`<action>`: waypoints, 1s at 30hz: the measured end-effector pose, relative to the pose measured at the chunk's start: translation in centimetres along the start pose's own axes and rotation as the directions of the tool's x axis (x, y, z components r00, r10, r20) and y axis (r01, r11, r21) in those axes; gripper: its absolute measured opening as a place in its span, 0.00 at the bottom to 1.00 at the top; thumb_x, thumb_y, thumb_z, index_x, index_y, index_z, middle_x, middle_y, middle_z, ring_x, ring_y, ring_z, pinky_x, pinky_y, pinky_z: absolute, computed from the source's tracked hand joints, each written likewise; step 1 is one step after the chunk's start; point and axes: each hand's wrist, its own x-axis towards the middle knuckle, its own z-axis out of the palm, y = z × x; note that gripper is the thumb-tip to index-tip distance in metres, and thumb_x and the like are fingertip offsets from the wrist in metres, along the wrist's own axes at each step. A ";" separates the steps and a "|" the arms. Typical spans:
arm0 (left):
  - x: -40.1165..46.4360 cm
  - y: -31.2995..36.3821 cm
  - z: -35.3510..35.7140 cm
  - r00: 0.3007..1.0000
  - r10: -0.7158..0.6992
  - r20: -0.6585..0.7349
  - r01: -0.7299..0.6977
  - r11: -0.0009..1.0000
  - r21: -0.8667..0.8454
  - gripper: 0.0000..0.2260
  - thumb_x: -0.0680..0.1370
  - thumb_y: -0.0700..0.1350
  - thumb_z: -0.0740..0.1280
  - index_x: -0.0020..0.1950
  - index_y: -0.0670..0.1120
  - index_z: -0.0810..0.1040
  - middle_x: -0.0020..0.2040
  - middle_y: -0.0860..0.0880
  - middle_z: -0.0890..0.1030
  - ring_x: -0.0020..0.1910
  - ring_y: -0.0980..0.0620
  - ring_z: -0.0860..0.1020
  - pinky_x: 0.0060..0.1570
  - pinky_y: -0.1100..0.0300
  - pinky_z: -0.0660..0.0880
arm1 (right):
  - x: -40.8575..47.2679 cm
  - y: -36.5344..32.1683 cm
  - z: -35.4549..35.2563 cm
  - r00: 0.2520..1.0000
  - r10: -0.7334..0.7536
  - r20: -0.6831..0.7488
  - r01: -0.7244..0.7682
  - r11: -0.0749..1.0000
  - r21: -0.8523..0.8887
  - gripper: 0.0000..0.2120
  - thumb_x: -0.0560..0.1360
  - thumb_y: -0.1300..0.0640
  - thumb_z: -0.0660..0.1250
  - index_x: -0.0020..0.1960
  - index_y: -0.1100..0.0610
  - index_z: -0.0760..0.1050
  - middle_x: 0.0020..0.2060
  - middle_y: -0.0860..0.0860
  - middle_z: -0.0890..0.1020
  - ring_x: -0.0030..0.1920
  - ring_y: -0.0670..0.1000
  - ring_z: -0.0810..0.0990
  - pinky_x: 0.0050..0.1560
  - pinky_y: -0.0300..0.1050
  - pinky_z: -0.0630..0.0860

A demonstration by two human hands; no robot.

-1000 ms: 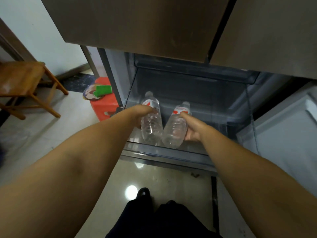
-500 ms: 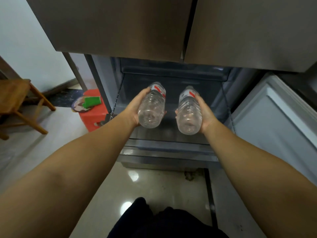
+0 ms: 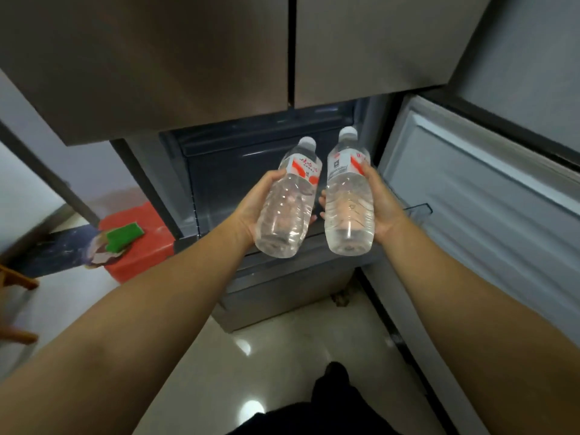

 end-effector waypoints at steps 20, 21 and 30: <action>0.6 -14.5 10.2 0.849 -0.489 0.199 0.146 0.580 0.801 0.10 0.77 0.46 0.67 0.54 0.43 0.74 0.36 0.46 0.77 0.30 0.52 0.76 0.29 0.62 0.76 | -23.5 11.9 -10.0 0.417 -0.503 -0.757 0.119 0.856 -0.503 0.23 0.70 0.45 0.73 0.61 0.56 0.77 0.49 0.53 0.85 0.46 0.52 0.85 0.48 0.47 0.81; 0.7 -15.4 10.8 0.852 -0.473 0.223 0.090 0.552 0.829 0.08 0.77 0.44 0.67 0.53 0.43 0.75 0.36 0.46 0.78 0.28 0.52 0.77 0.28 0.62 0.76 | -24.3 12.4 -10.7 0.386 -0.506 -0.771 0.096 0.853 -0.513 0.24 0.70 0.44 0.73 0.60 0.55 0.77 0.50 0.52 0.85 0.47 0.50 0.85 0.48 0.46 0.81; 1.9 -31.4 19.8 0.836 -0.446 0.320 -0.252 0.207 0.945 0.28 0.65 0.56 0.75 0.62 0.49 0.74 0.53 0.47 0.82 0.47 0.48 0.83 0.49 0.47 0.81 | -38.9 19.0 -18.0 -0.114 -0.362 -0.925 -0.099 0.931 -0.352 0.33 0.67 0.37 0.72 0.65 0.54 0.69 0.52 0.49 0.80 0.52 0.53 0.80 0.56 0.50 0.77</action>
